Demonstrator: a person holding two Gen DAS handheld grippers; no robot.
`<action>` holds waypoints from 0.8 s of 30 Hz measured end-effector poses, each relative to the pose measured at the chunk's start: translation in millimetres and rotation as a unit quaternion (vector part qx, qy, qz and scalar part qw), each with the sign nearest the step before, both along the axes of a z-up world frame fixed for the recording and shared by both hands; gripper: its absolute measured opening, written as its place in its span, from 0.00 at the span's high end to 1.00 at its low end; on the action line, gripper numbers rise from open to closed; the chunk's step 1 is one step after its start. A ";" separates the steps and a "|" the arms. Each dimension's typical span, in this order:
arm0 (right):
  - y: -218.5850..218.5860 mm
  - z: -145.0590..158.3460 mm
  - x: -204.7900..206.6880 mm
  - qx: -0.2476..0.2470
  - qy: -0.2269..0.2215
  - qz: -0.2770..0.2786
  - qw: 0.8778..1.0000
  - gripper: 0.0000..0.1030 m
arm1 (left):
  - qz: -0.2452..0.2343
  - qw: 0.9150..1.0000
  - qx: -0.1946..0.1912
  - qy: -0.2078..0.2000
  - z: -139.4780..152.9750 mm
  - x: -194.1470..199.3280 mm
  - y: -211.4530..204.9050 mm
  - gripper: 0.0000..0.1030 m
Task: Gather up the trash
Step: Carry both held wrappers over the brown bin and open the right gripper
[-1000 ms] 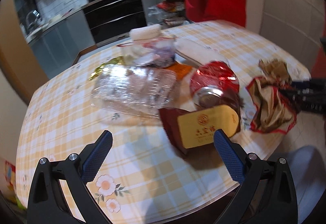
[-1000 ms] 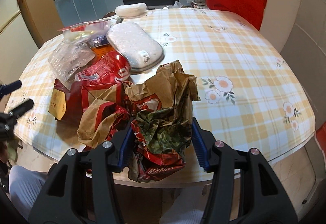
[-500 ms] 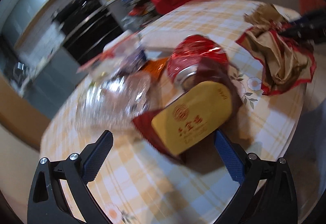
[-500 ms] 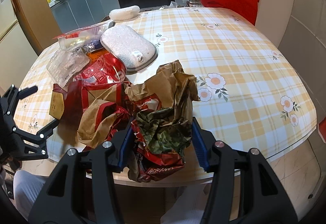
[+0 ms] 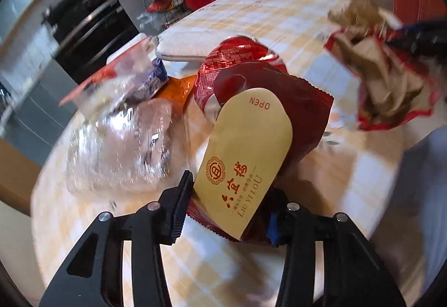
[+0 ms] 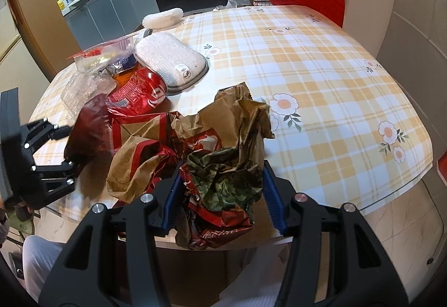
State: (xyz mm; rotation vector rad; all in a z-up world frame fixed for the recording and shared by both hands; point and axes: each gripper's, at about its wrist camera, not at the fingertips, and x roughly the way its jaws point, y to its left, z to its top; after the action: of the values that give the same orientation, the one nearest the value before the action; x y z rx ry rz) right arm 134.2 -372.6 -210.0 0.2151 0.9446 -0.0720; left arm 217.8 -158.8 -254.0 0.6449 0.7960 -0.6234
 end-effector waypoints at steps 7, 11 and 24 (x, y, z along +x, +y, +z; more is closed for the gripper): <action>23.0 13.6 -10.5 0.015 -0.019 0.022 0.999 0.48 | 0.062 0.995 -0.075 0.013 36.3 -32.5 41.4 0.58; 44.8 21.8 -19.6 0.016 -0.033 0.047 0.998 0.48 | 0.123 0.985 -0.117 0.011 62.0 -58.1 70.0 0.58; 118.0 35.4 -69.9 -0.008 -0.082 0.122 0.989 0.48 | 0.269 0.942 -0.202 -0.009 112.6 -144.4 159.1 0.58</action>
State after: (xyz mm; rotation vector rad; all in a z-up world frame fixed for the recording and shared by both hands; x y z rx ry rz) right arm 64.3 -254.6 -174.6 0.0885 0.7990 0.1613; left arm 73.4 0.4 -141.4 0.0425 0.7546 -0.2605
